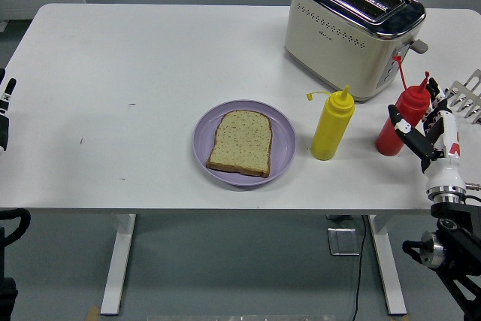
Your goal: Pick up the cup,pour liquid into bread,place the cup on the desk
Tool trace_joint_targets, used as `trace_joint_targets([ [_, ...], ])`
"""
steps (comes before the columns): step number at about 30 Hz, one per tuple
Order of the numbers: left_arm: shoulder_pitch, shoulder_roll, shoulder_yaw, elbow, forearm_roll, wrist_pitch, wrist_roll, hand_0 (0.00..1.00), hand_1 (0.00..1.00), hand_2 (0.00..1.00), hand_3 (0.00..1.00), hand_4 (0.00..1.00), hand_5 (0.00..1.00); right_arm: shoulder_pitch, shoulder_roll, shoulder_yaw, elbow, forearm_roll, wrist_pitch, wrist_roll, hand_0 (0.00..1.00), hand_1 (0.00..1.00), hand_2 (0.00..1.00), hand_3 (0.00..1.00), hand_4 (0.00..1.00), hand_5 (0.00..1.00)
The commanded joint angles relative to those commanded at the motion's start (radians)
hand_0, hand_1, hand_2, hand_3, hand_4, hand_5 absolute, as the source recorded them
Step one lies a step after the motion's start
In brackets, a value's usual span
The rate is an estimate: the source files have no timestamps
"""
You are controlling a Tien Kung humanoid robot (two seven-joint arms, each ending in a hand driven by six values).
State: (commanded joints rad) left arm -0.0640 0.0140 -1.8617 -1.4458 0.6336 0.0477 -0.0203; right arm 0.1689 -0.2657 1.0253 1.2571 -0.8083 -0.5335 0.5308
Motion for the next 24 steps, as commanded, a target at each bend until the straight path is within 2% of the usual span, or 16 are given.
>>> trace_joint_targets([
  [10, 0.000, 0.003, 0.006, 0.000, 0.000, 0.001, 0.000, 0.831, 0.848, 0.869, 0.751, 0.666, 0.998, -0.142, -0.058, 0.078, 0.152, -0.070, 0.041, -0.046, 0.963, 0.894, 0.998, 0.998, 0.855, 0.240],
  [14, -0.001, 0.004, 0.008, 0.000, 0.000, 0.001, 0.000, 0.831, 0.848, 0.869, 0.751, 0.666, 0.998, -0.178, -0.068, 0.104, 0.185, -0.068, 0.042, -0.043, 0.963, 0.894, 0.998, 0.998, 0.855, 0.240],
  [19, 0.000, 0.006, 0.009, 0.000, -0.001, 0.002, 0.000, 0.832, 0.849, 0.869, 0.752, 0.666, 0.998, -0.234, -0.079, 0.184, 0.238, -0.003, 0.041, -0.011, 0.954, 0.893, 0.991, 0.998, 0.861, 0.244],
  [20, 0.000, 0.006, 0.009, 0.000, -0.001, 0.002, 0.000, 0.832, 0.849, 0.869, 0.752, 0.666, 0.998, -0.237, -0.079, 0.192, 0.242, 0.003, 0.042, -0.009, 0.954, 0.893, 0.991, 0.998, 0.861, 0.244],
  [21, 0.000, 0.006, 0.010, 0.000, -0.001, 0.002, 0.000, 0.833, 0.849, 0.869, 0.753, 0.668, 0.998, -0.239, -0.081, 0.203, 0.249, 0.018, 0.038, 0.000, 0.932, 0.857, 0.948, 0.981, 0.859, 0.256],
  [24, 0.001, 0.006, 0.010, 0.000, -0.002, 0.002, 0.000, 0.833, 0.849, 0.869, 0.753, 0.668, 0.998, -0.243, -0.083, 0.239, 0.271, 0.069, 0.032, 0.016, 0.932, 0.857, 0.948, 0.981, 0.859, 0.256],
])
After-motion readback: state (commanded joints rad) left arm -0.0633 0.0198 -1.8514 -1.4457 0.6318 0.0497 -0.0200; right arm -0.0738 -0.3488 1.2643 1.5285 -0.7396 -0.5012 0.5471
